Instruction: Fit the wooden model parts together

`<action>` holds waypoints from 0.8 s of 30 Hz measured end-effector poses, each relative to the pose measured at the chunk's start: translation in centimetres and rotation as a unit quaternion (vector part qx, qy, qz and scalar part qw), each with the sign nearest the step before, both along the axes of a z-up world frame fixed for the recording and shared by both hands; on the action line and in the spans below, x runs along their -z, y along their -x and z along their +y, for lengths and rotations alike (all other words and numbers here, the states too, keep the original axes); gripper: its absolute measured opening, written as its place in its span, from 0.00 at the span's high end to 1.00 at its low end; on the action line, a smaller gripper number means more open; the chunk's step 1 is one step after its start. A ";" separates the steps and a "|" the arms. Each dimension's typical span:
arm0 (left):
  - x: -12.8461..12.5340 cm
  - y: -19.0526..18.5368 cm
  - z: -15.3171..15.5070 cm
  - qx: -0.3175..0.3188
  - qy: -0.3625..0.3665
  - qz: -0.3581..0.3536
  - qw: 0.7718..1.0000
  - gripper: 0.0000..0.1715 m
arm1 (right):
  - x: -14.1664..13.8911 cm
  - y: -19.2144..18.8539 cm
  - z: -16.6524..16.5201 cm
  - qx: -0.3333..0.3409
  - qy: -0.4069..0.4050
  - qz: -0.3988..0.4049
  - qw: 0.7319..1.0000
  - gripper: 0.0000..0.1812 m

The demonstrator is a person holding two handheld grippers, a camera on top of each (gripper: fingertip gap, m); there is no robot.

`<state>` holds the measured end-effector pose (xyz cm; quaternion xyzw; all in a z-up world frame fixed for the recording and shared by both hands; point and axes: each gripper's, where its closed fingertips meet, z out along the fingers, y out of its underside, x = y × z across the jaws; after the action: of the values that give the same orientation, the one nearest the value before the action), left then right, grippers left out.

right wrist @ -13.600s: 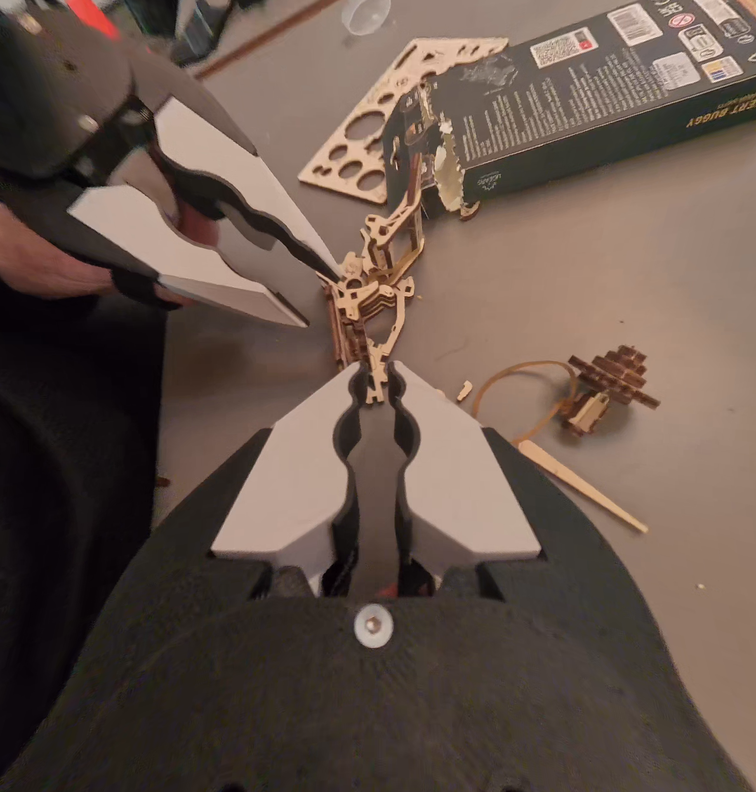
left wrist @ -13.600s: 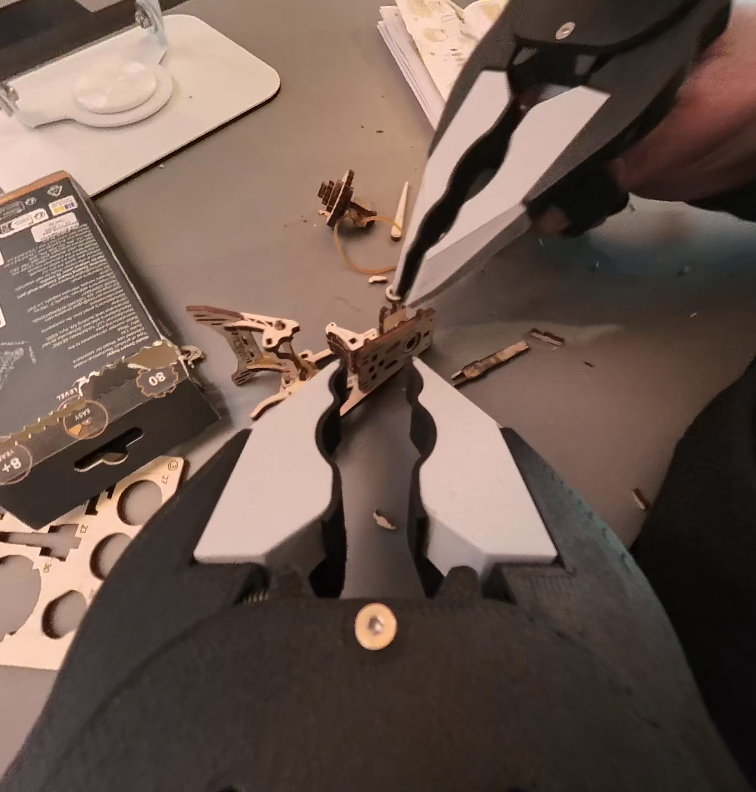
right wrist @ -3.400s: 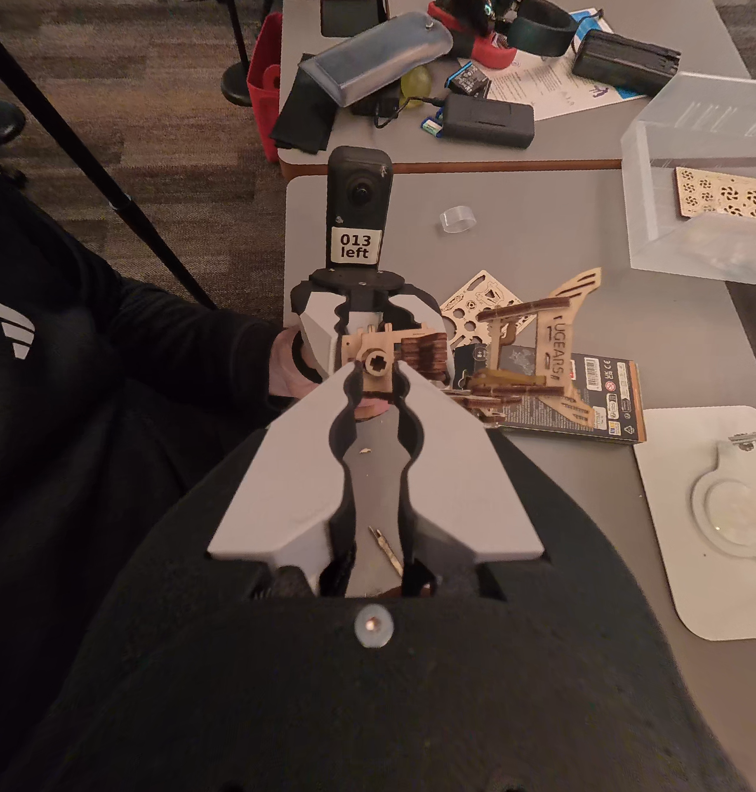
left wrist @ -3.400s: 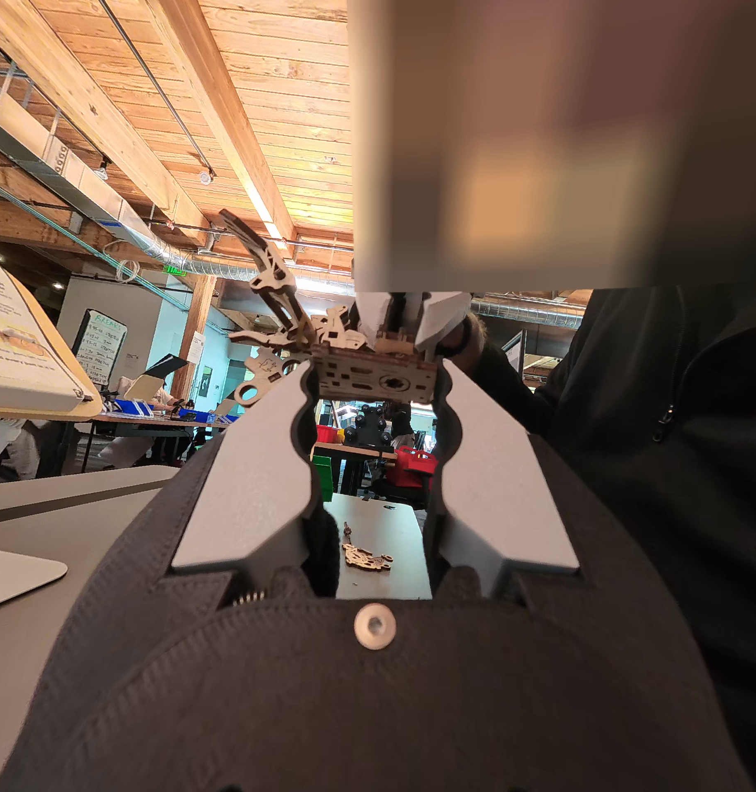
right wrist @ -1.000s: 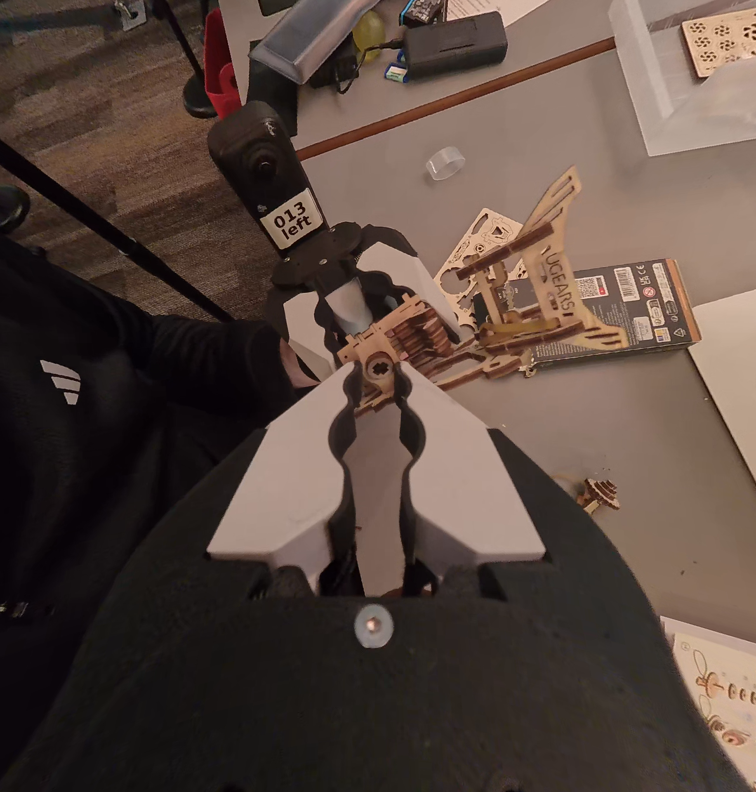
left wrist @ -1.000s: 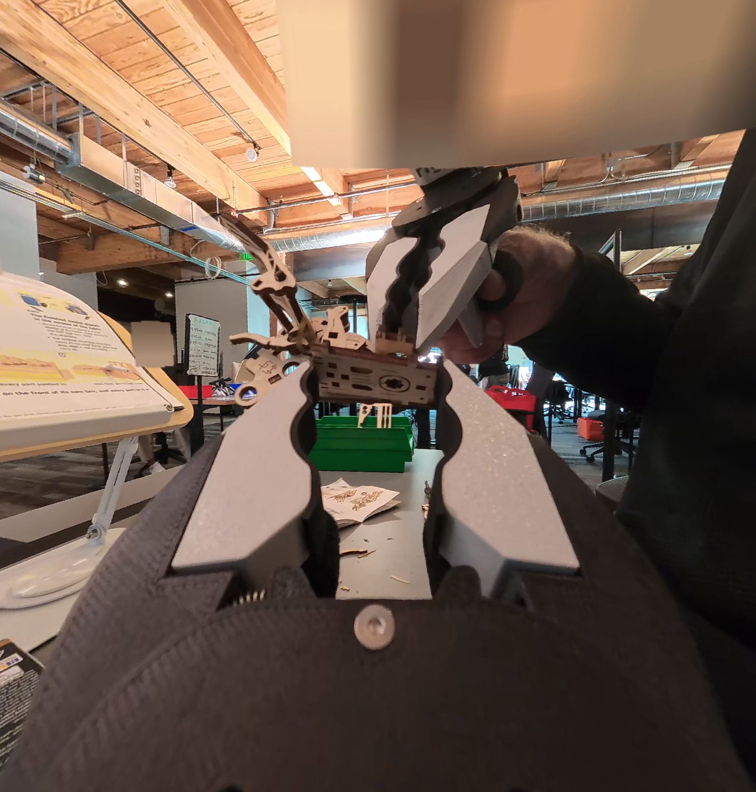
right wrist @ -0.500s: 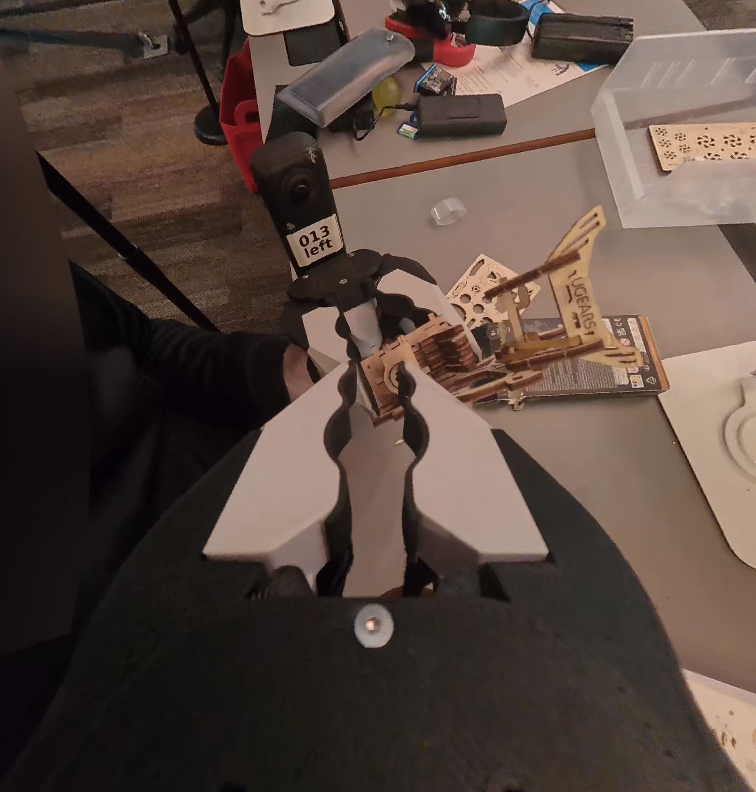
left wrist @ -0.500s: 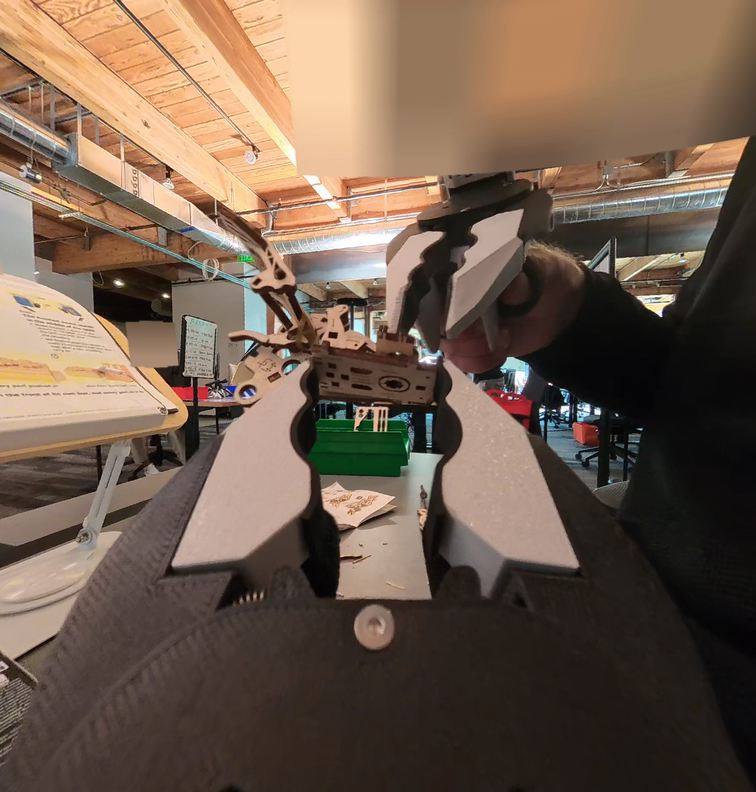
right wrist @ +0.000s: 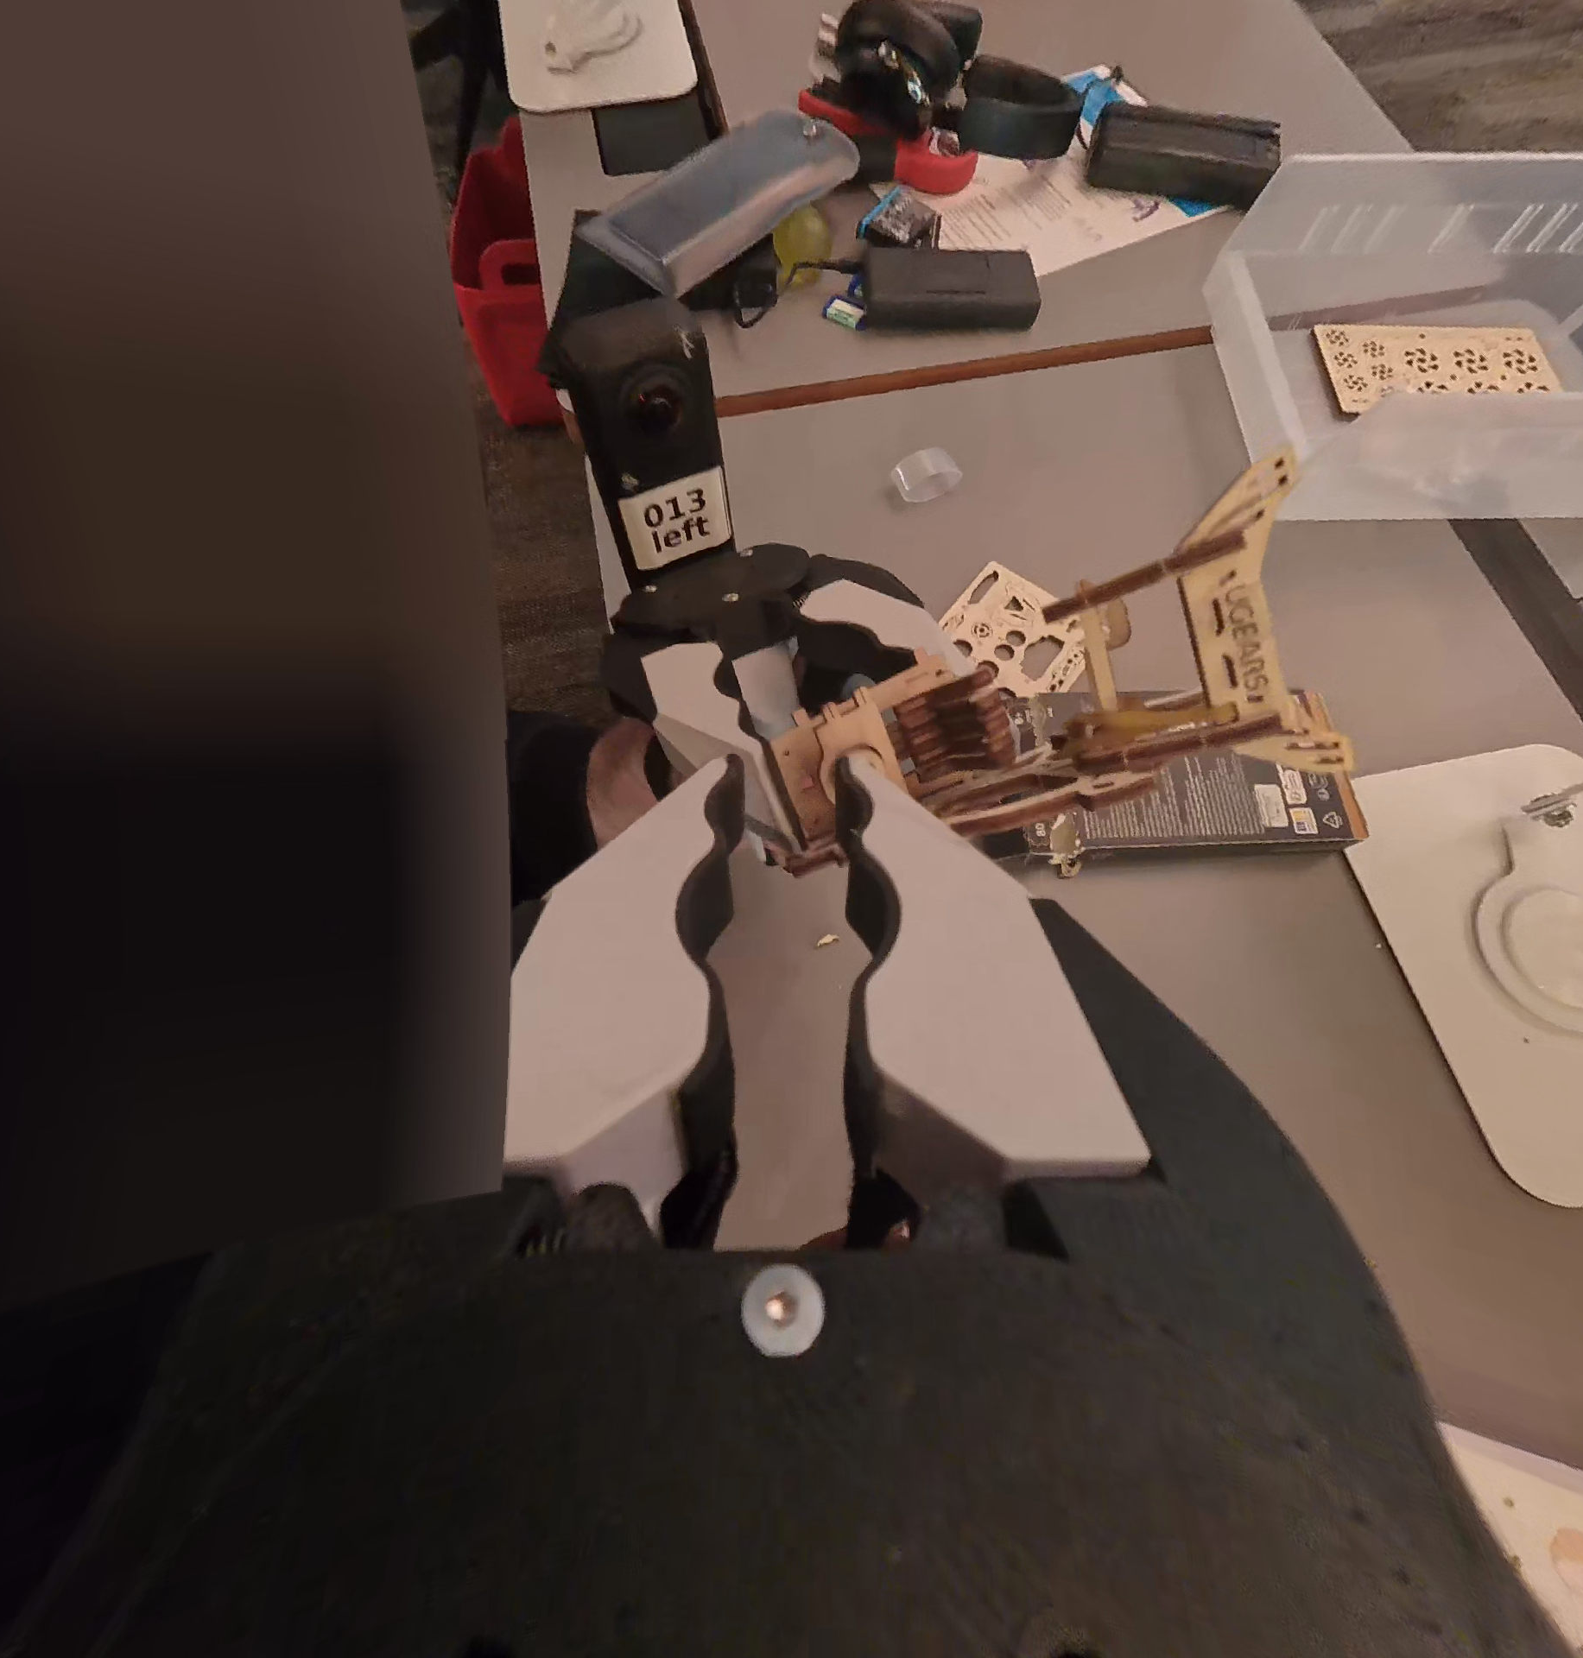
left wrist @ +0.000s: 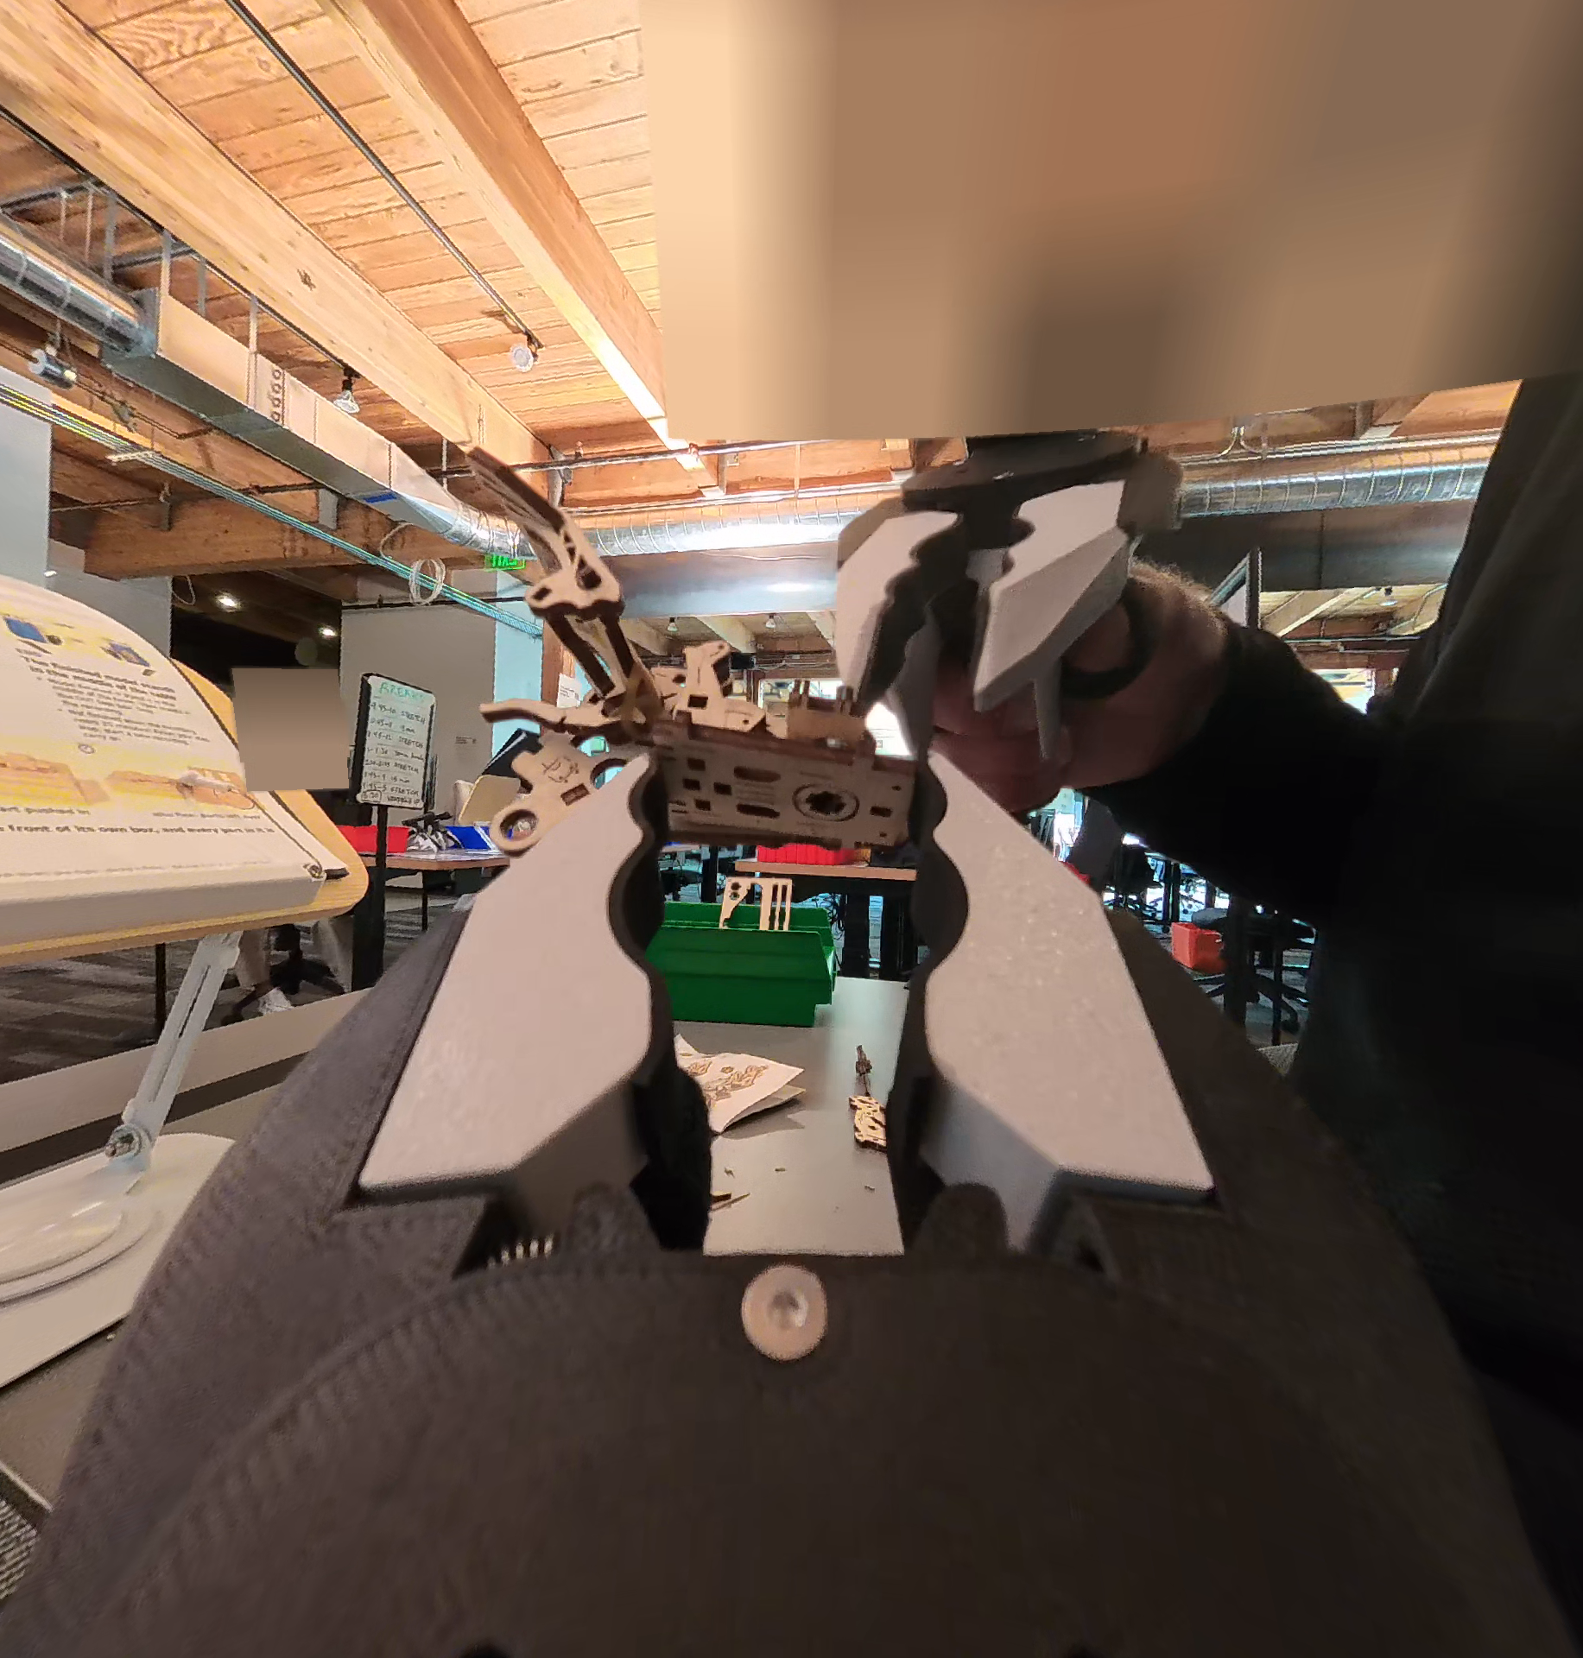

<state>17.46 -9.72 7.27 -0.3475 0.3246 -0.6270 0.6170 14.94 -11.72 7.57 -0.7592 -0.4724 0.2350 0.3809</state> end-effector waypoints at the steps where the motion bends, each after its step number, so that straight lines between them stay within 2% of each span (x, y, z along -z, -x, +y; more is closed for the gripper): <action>1: 0.0 0.0 0.0 0.001 0.000 0.000 1.000 0.70 | -0.2 0.0 0.0 -0.001 -0.004 0.001 1.000 0.91; 12: -0.1 0.0 -0.2 0.009 0.003 -0.005 1.000 0.70 | 0.2 0.0 0.3 0.001 -0.008 0.002 1.000 0.93; 17: -0.3 0.2 -0.1 0.020 0.013 -0.018 1.000 0.70 | -0.5 -0.1 0.3 0.000 -0.010 0.011 1.000 0.90; 24: -0.3 0.0 -0.4 0.028 0.012 -0.017 0.999 0.70 | 0.2 -0.3 0.4 0.004 -0.010 -0.001 1.000 0.89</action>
<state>17.48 -10.12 7.59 -0.3349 0.3157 -0.6539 0.6005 15.21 -11.28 7.36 -0.7578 -0.4716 0.2281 0.3890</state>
